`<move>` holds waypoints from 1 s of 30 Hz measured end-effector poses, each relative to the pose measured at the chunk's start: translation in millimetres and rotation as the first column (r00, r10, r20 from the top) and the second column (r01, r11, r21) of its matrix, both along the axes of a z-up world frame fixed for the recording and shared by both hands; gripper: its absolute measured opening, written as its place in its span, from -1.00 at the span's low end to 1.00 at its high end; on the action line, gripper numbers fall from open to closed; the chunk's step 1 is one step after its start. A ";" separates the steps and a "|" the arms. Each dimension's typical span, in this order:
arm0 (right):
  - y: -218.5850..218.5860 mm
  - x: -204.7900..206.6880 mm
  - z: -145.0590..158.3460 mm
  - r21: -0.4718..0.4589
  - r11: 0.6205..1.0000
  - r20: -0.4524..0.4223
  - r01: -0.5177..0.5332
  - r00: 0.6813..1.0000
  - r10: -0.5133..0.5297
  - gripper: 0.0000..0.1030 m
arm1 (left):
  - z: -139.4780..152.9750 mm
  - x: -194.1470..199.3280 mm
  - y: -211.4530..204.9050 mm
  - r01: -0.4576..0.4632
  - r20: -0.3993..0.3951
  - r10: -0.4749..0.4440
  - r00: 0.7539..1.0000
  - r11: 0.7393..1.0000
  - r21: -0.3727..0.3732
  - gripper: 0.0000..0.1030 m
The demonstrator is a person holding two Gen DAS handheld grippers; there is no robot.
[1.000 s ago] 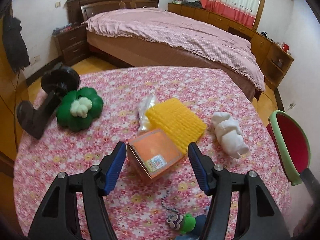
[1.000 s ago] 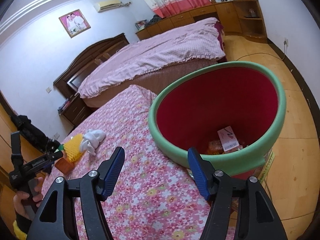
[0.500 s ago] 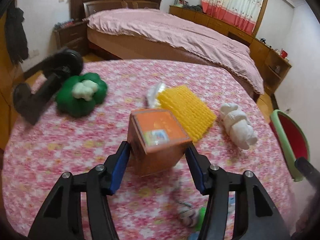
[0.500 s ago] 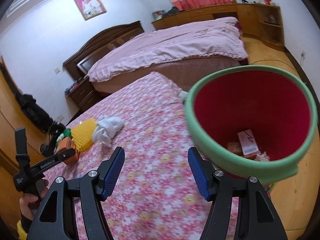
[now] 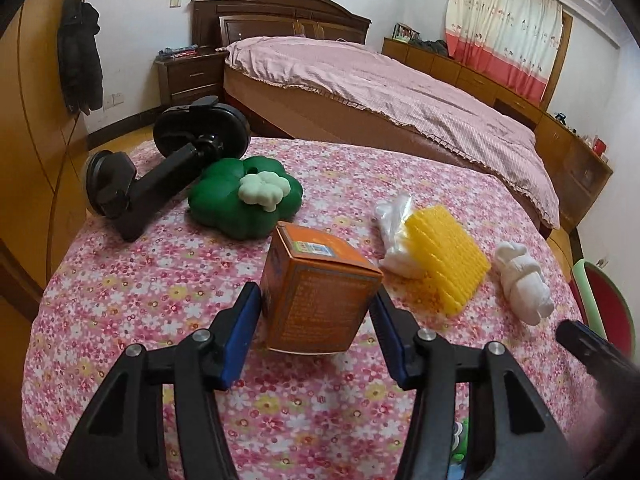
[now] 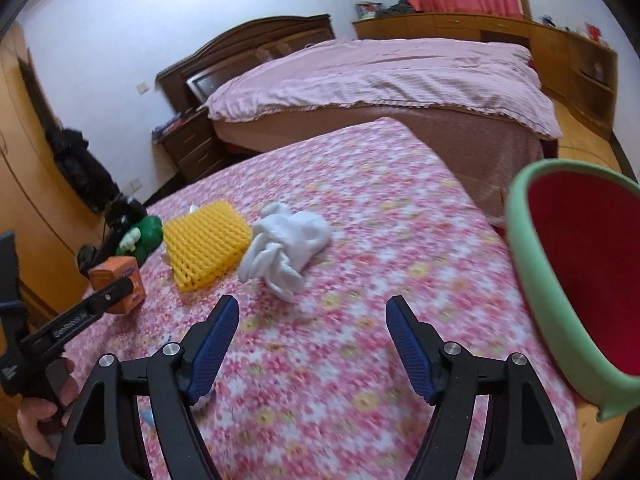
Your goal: Collect trash
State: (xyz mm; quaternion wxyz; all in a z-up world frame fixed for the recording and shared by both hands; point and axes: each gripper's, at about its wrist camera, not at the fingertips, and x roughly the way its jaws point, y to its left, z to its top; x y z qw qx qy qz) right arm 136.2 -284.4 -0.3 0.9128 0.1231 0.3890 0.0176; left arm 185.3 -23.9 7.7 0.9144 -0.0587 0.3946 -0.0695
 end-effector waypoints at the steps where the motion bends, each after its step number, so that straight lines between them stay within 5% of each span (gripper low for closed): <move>1: 2.5 4.6 -2.0 -0.012 1.000 -0.007 -0.003 1.000 0.003 0.49 | 0.0 -0.6 0.0 -0.002 0.004 0.002 1.000 1.000 0.001 0.09; 12: 9.0 31.3 -17.2 -0.018 1.000 -0.053 0.020 0.998 -0.021 0.48 | -0.3 -5.3 -4.5 0.030 0.018 -0.030 0.999 0.999 -0.022 0.09; 20: 7.7 31.4 -18.5 -0.024 0.997 -0.051 0.070 0.996 -0.071 0.04 | 0.5 -3.9 3.7 0.013 0.019 -0.012 1.000 0.998 -0.064 0.09; 25: 4.9 30.4 -19.5 -0.071 0.992 -0.067 0.102 0.992 -0.106 -0.54 | 2.3 -7.2 2.1 0.026 0.034 -0.024 0.999 0.997 -0.069 0.08; 30: 1.0 23.6 -19.5 -0.076 0.991 -0.072 0.107 0.991 -0.112 -0.77 | 3.3 -10.0 -5.5 0.048 0.041 -0.046 0.998 0.997 -0.058 0.05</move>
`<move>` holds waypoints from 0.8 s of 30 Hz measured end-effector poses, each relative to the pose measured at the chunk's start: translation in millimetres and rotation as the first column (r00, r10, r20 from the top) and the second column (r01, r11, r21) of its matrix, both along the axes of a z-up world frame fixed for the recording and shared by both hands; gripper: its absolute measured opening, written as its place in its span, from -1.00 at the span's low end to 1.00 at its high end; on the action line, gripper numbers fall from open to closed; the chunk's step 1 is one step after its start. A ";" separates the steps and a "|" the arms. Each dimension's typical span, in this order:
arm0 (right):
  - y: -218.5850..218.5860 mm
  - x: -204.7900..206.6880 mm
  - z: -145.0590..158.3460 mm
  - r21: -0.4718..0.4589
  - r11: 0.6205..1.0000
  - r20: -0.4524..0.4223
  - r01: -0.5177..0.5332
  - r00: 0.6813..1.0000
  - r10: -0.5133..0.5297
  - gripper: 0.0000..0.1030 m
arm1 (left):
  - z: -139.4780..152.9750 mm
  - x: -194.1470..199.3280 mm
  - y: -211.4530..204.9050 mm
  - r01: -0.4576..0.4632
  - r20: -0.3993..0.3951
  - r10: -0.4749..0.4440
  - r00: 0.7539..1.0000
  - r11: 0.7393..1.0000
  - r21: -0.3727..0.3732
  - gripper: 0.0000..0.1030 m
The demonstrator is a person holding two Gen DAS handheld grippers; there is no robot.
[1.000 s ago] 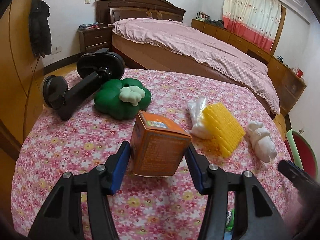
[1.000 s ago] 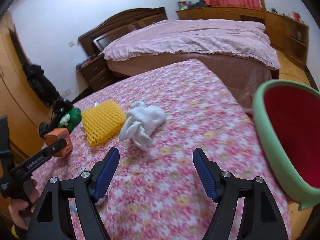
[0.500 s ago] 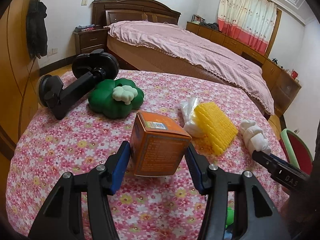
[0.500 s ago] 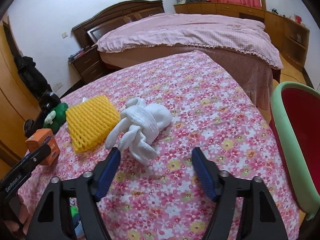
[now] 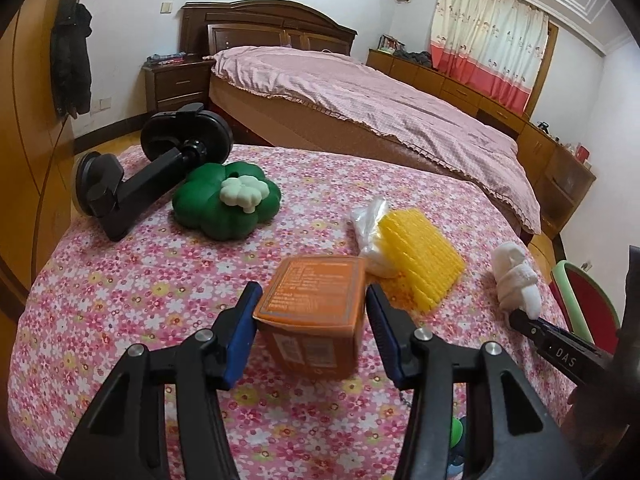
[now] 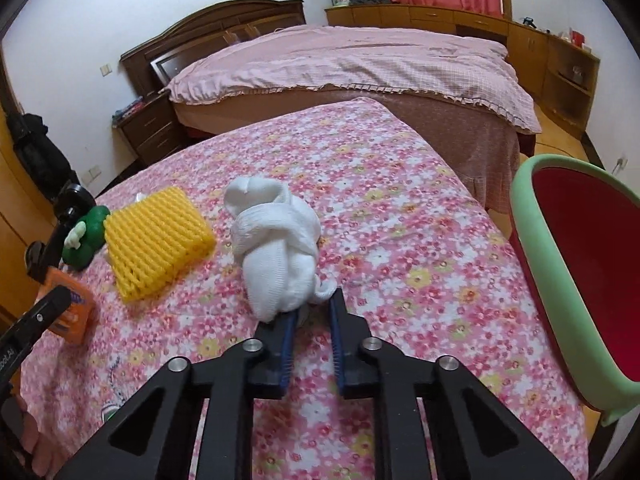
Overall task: Collect trash
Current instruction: 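Grasp the white cloth with the right tool while the left tool holds the orange box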
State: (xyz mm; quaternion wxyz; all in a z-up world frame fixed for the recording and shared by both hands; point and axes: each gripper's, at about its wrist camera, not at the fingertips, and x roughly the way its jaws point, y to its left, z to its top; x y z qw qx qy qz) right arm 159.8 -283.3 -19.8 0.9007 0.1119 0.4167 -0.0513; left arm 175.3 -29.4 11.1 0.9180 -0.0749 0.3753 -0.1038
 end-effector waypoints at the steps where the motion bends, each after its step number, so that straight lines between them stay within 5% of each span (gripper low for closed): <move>1: -0.7 -1.2 0.1 0.004 1.000 0.001 0.001 1.000 -0.001 -0.81 | 0.2 -0.7 -1.1 0.005 0.001 -0.005 1.000 1.000 -0.004 0.05; 24: -41.2 -85.6 18.6 0.143 0.986 0.075 0.083 0.993 -0.094 -0.90 | 0.1 -5.1 -9.6 0.048 0.019 -0.048 0.999 0.999 -0.001 0.04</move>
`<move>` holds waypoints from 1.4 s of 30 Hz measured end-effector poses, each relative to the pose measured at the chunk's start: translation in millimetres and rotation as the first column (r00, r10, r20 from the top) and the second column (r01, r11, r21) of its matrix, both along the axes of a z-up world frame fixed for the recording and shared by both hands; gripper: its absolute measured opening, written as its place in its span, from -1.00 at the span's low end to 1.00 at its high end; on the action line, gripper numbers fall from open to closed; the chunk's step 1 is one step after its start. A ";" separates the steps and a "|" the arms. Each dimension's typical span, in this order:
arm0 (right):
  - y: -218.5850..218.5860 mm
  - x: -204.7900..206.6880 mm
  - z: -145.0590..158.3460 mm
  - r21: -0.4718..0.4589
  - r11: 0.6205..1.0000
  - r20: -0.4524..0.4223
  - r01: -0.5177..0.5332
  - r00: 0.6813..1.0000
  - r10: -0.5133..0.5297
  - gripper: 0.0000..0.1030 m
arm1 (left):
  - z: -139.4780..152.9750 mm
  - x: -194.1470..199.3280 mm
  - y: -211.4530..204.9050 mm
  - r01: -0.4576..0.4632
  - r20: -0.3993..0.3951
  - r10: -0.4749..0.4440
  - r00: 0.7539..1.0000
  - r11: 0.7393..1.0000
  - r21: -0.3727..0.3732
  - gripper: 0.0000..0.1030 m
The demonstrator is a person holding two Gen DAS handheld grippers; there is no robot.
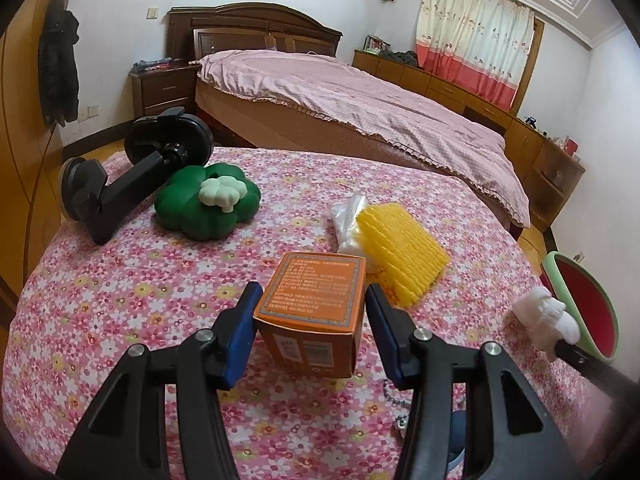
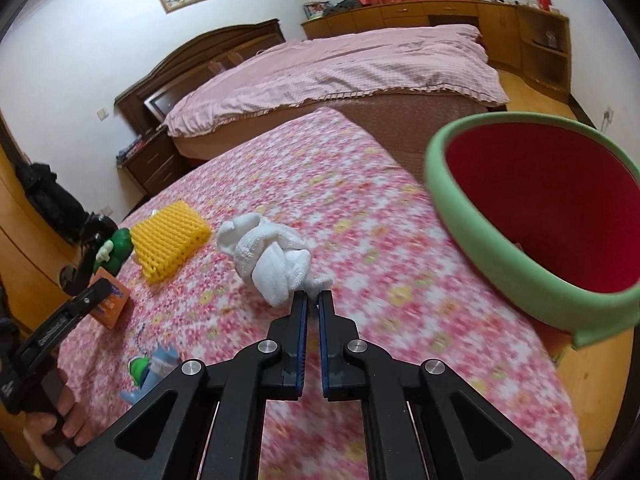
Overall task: Collect trash
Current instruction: 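Grasp the white cloth with the right tool while the left tool holds the orange box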
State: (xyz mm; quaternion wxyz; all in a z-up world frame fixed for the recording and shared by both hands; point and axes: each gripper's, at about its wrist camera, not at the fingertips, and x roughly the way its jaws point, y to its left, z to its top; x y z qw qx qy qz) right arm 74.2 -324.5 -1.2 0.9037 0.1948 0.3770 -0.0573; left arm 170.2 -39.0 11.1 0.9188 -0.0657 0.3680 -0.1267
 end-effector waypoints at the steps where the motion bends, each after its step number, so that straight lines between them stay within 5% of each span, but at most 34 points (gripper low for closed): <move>1: -4.6 -6.4 1.9 0.002 1.000 0.010 0.007 1.000 -0.007 -0.90 | -0.2 -0.1 -0.6 0.003 0.000 -0.003 1.000 1.000 0.000 0.04; 14: -49.3 -66.0 27.9 0.033 0.994 0.122 0.108 0.986 -0.112 -0.90 | 0.5 -7.3 -17.6 0.073 0.026 -0.073 0.997 0.997 0.012 0.04; 23: -48.6 -67.0 29.0 0.047 0.997 0.119 0.055 0.991 -0.061 -0.84 | 14.7 -22.2 -22.2 0.083 0.029 -0.083 0.996 0.996 0.021 0.04; 32: -28.7 -41.9 21.4 0.064 0.997 0.080 -0.033 0.996 0.028 0.05 | 23.5 -45.8 -15.8 0.059 0.022 -0.059 0.998 0.998 -0.025 0.04; 42: -14.4 -3.2 2.1 0.062 0.998 0.027 -0.029 0.999 0.027 0.13 | 22.2 -61.7 -18.7 0.065 0.013 -0.064 0.998 0.998 -0.020 0.04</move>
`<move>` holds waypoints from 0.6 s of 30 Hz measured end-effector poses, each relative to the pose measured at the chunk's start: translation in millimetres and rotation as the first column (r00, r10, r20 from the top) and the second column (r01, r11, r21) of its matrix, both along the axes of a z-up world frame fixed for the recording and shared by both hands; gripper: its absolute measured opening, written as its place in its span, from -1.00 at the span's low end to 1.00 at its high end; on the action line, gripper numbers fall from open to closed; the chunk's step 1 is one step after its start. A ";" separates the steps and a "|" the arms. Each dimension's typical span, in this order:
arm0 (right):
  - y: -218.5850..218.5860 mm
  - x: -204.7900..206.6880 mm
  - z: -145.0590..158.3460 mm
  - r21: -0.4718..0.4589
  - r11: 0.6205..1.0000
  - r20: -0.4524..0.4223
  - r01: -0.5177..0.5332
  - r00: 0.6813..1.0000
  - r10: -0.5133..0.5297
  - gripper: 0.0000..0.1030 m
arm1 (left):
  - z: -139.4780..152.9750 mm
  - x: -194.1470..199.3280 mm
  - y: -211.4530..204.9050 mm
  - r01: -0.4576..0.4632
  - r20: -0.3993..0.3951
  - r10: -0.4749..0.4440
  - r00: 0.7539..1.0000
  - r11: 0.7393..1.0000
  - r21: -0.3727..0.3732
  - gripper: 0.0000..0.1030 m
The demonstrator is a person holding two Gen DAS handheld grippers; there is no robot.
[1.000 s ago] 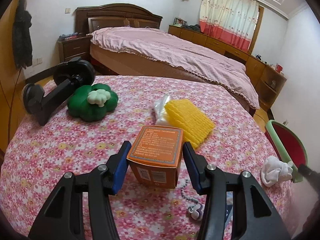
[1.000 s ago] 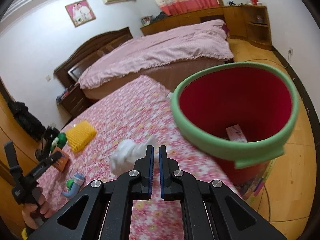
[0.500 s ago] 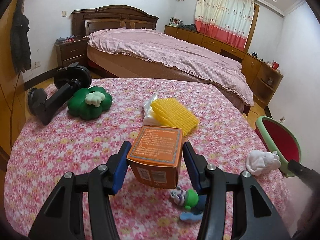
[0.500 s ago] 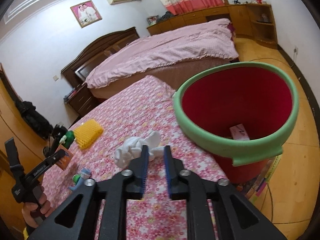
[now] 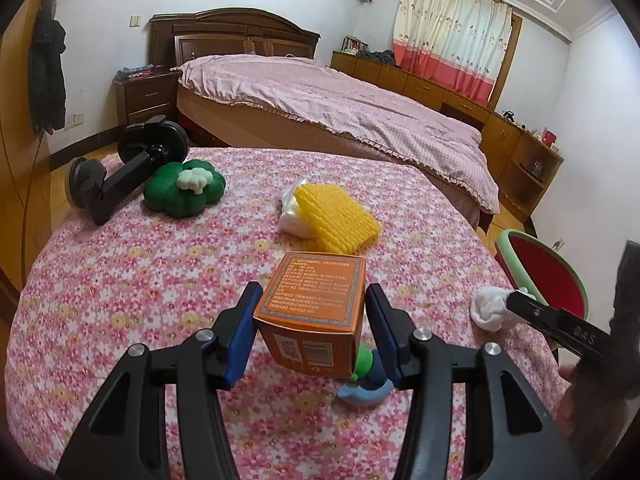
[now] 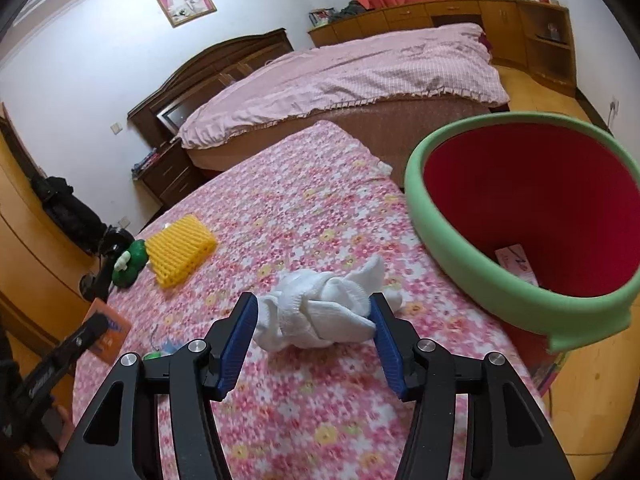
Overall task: Collect trash
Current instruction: 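Grasp the white cloth with the right tool while the left tool holds the orange box, then carry the white cloth in the right tool and orange box in the left tool over the bucket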
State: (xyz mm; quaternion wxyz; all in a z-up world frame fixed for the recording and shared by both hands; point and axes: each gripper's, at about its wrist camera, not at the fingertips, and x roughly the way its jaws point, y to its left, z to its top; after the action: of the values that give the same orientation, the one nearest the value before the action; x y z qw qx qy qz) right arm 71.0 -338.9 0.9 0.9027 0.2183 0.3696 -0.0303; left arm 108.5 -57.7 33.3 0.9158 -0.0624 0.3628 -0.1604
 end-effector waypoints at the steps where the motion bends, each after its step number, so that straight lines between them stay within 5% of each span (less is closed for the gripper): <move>1: 0.7 1.9 -2.9 0.008 1.000 -0.008 0.001 1.000 -0.001 0.13 | -0.7 -0.5 -0.1 0.000 -0.002 0.000 1.000 1.000 -0.001 0.04; 5: -1.9 4.3 -14.4 0.066 0.998 -0.041 0.008 0.999 -0.005 0.10 | -2.6 -2.8 -0.1 0.001 -0.010 -0.001 1.000 1.000 -0.006 0.04; 7: -0.7 1.4 -13.6 0.044 0.999 -0.037 0.008 0.999 -0.007 -0.18 | -2.4 -3.7 -0.6 0.003 -0.013 -0.003 1.000 1.000 -0.008 0.04; 12: -5.4 -9.7 -12.0 0.066 0.998 -0.014 0.012 1.000 -0.011 -0.53 | -0.8 -7.4 -6.2 0.018 -0.012 -0.018 1.000 1.000 -0.013 0.04; 18: -11.1 -27.3 -0.3 0.081 0.996 0.034 0.030 0.999 -0.032 -0.58 | 0.3 -12.8 -16.6 0.049 -0.015 -0.049 0.999 0.999 -0.017 0.04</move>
State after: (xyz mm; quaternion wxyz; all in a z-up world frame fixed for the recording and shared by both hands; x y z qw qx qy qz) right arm 43.8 -350.1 0.6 0.8990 0.2607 0.3509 -0.0255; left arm 95.7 -74.3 33.6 0.9083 -0.0625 0.3698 -0.1853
